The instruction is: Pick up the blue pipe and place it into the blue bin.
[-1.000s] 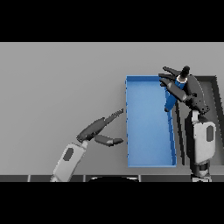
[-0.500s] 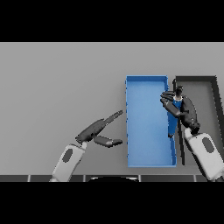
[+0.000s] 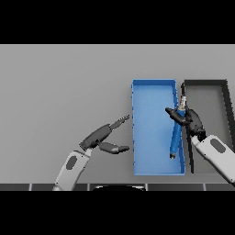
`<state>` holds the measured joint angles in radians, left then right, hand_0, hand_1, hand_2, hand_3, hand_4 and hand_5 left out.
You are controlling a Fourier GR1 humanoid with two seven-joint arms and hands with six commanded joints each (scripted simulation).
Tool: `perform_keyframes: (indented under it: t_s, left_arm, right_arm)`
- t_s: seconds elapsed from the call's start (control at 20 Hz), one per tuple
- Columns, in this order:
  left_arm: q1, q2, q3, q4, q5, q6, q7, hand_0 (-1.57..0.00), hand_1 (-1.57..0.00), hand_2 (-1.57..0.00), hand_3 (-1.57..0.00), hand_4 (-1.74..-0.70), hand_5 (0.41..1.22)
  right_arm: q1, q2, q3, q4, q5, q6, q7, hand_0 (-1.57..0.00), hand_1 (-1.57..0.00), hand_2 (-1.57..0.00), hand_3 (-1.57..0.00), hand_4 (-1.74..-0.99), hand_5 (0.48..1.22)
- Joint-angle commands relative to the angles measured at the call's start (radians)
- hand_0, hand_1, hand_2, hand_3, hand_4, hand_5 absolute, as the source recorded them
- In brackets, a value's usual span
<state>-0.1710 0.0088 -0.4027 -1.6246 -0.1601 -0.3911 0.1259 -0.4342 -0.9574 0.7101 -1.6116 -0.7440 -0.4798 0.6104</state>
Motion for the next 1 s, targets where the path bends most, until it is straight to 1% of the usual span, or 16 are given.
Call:
perform_keyframes:
  t_s: [0.0, 0.05, 0.1, 0.2, 0.25, 0.3, 0.4, 0.45, 0.5, 0.55, 0.65, 0.7, 0.75, 0.8, 0.95]
  left_arm:
    - [0.002, 0.0, 0.0, -0.005, 0.003, -0.001, -0.001, 0.0, 0.0, 0.0, 0.0, -0.88, 0.429]
    - [0.005, 0.0, -0.003, -0.005, 0.002, -0.002, 0.0, 0.0, 0.0, 0.0, 0.0, -0.89, 0.428]
    - [0.017, 0.005, -0.01, -0.003, -0.004, -0.005, -0.01, 0.0, 0.0, 0.0, 0.0, -0.89, 0.428]
    - [0.018, 0.009, -0.003, -0.011, -0.001, -0.003, -0.006, 0.0, 0.0, 0.0, 0.0, -0.89, 0.426]
    - [0.025, 0.014, -0.006, -0.015, -0.004, -0.004, -0.016, 0.0, 0.0, 0.0, 0.0, -0.89, 0.427]
    - [0.011, 0.001, -0.007, -0.004, -0.012, 0.006, -0.002, 0.0, 0.0, 0.0, 0.0, -0.89, 0.427]
    - [0.017, 0.009, -0.004, -0.01, -0.006, 0.001, -0.011, 0.0, 0.0, 0.0, 0.0, -0.89, 0.428]
    - [0.023, 0.007, -0.008, -0.014, -0.006, 0.0, -0.016, 0.0, 0.0, 0.0, 0.0, -0.89, 0.429]
    - [0.01, 0.001, -0.004, -0.002, -0.01, 0.006, -0.006, 0.0, 0.0, 0.0, 0.0, -0.89, 0.429]
    - [0.007, 0.0, -0.002, 0.003, -0.01, 0.008, -0.006, 0.0, 0.0, 0.0, 0.0, -0.89, 0.429]
    - [0.005, 0.002, 0.0, 0.002, -0.01, 0.008, -0.01, 0.0, 0.0, 0.0, 0.0, -0.89, 0.431]
    - [0.018, 0.004, -0.008, 0.0, -0.016, 0.008, -0.023, 0.0, 0.0, 0.0, 0.0, -0.89, 0.431]
    - [0.017, 0.002, -0.005, 0.003, -0.014, 0.009, -0.016, 0.0, 0.0, 0.0, 0.0, -0.89, 0.431]
    - [0.018, 0.004, -0.005, -0.002, -0.011, 0.007, -0.015, 0.0, 0.0, 0.0, 0.0, -0.88, 0.431]
    - [0.021, -0.005, -0.019, -0.013, -0.022, 0.013, -0.012, 0.0, 0.0, 0.0, 0.0, -0.88, 0.431]
  right_arm:
    - [-0.019, -0.016, 0.032, 0.001, -0.009, 0.014, 0.0, -0.24, -0.22, -0.22, -0.13, -1.142, 1.03]
    - [-0.035, -0.026, 0.062, 0.004, -0.019, 0.02, -0.001, -0.2, -0.18, -0.18, -0.1, -1.11, 0.979]
    - [-0.074, -0.057, 0.124, 0.009, -0.046, 0.022, -0.001, -0.16, -0.14, -0.14, -0.08, -1.083, 0.934]
    - [-0.128, -0.068, 0.207, 0.024, -0.072, 0.011, -0.001, -0.1, -0.09, -0.09, -0.05, -1.071, 0.868]
    - [-0.153, -0.077, 0.237, 0.023, -0.085, -0.002, -0.001, -0.08, -0.07, -0.07, -0.04, -1.063, 0.846]
    - [-0.177, -0.077, 0.265, 0.036, -0.076, 0.009, -0.001, -0.06, -0.06, -0.06, -0.03, -1.056, 0.817]
    - [-0.2, -0.085, 0.299, 0.044, -0.086, 0.013, 0.0, -0.04, -0.04, -0.04, -0.02, -1.046, 0.759]
    - [-0.216, -0.078, 0.306, 0.055, -0.088, 0.014, -0.001, -0.03, -0.03, -0.03, -0.02, -1.038, 0.734]
    - [-0.223, -0.083, 0.318, 0.049, -0.091, 0.013, 0.0, -0.03, -0.02, -0.02, -0.01, -1.036, 0.713]
    - [-0.222, -0.091, 0.318, 0.048, -0.091, 0.013, 0.0, -0.02, -0.02, -0.02, -0.01, -1.033, 0.696]
    - [-0.23, -0.086, 0.331, 0.053, -0.09, 0.009, 0.0, -0.01, -0.01, -0.01, -0.01, -1.022, 0.672]
    - [-0.232, -0.079, 0.334, 0.059, -0.088, 0.018, -0.006, -0.01, -0.01, -0.01, 0.0, -1.02, 0.666]
    - [-0.226, -0.091, 0.335, 0.044, -0.091, 0.018, -0.003, -0.01, -0.01, -0.01, 0.0, -1.022, 0.665]
    - [-0.234, -0.09, 0.335, 0.048, -0.101, 0.024, -0.001, -0.01, -0.01, -0.01, 0.0, -1.022, 0.661]
    - [-0.233, -0.094, 0.345, 0.04, -0.089, 0.02, -0.001, -0.01, -0.01, -0.01, 0.0, -1.022, 0.649]
